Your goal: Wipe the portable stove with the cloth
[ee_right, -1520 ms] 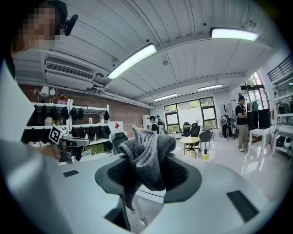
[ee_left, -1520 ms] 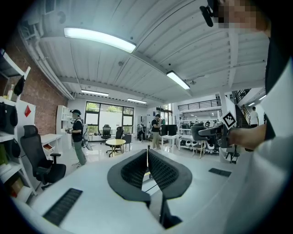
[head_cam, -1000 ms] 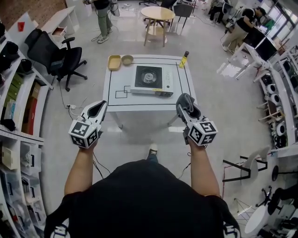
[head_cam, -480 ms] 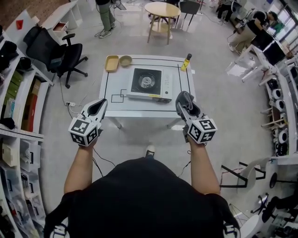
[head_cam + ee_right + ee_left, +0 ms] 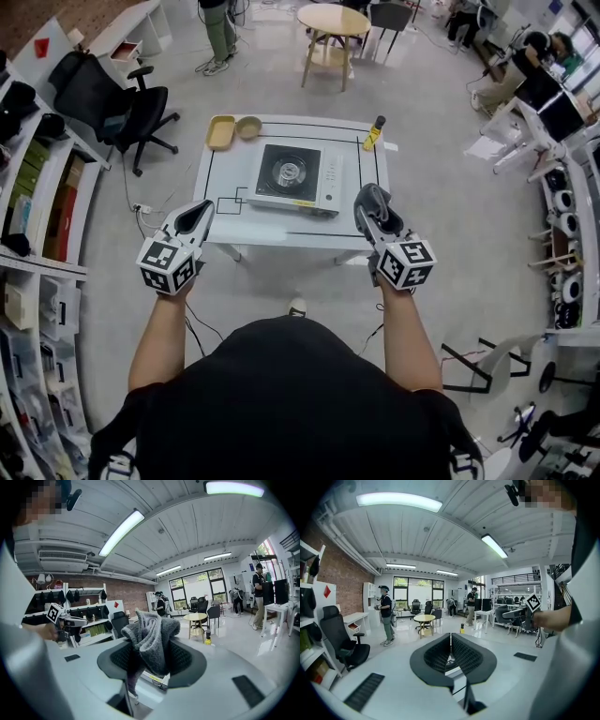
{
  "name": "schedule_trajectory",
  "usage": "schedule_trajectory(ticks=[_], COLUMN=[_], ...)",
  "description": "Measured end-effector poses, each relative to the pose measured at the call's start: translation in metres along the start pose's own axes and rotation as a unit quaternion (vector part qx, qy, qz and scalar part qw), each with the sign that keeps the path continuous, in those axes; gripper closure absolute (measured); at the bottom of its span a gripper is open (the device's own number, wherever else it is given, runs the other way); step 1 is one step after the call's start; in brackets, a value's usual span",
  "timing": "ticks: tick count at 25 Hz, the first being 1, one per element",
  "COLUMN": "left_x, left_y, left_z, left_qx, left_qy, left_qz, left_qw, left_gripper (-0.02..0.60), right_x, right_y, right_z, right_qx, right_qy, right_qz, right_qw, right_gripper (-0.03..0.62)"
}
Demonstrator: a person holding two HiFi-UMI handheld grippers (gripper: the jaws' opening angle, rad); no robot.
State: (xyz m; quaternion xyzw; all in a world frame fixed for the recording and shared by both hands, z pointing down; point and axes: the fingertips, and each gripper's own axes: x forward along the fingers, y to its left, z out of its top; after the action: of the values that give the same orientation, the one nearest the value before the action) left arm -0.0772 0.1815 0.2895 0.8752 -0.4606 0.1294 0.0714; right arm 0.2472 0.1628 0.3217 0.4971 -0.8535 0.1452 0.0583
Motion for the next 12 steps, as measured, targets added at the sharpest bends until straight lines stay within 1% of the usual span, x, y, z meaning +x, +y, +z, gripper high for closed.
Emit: schedule_trajectory(ticks=[5,12], left_x=[0.013,0.029], left_y=[-0.006,-0.013], left_z=[0.009,0.014], left_qx=[0.006,0.002], left_qy=[-0.005,-0.006], left_qz=[0.015,0.028], left_qw=[0.9999,0.9996], left_gripper=[0.554,0.554], right_x=[0.003,0.004], right_y=[-0.021,-0.04], right_z=[0.004,0.007], right_qx=[-0.001,-0.008], right_qy=[-0.001,0.003], right_qz=[0.008,0.025], right_qw=[1.0,1.0], right_gripper=[0.396,0.396])
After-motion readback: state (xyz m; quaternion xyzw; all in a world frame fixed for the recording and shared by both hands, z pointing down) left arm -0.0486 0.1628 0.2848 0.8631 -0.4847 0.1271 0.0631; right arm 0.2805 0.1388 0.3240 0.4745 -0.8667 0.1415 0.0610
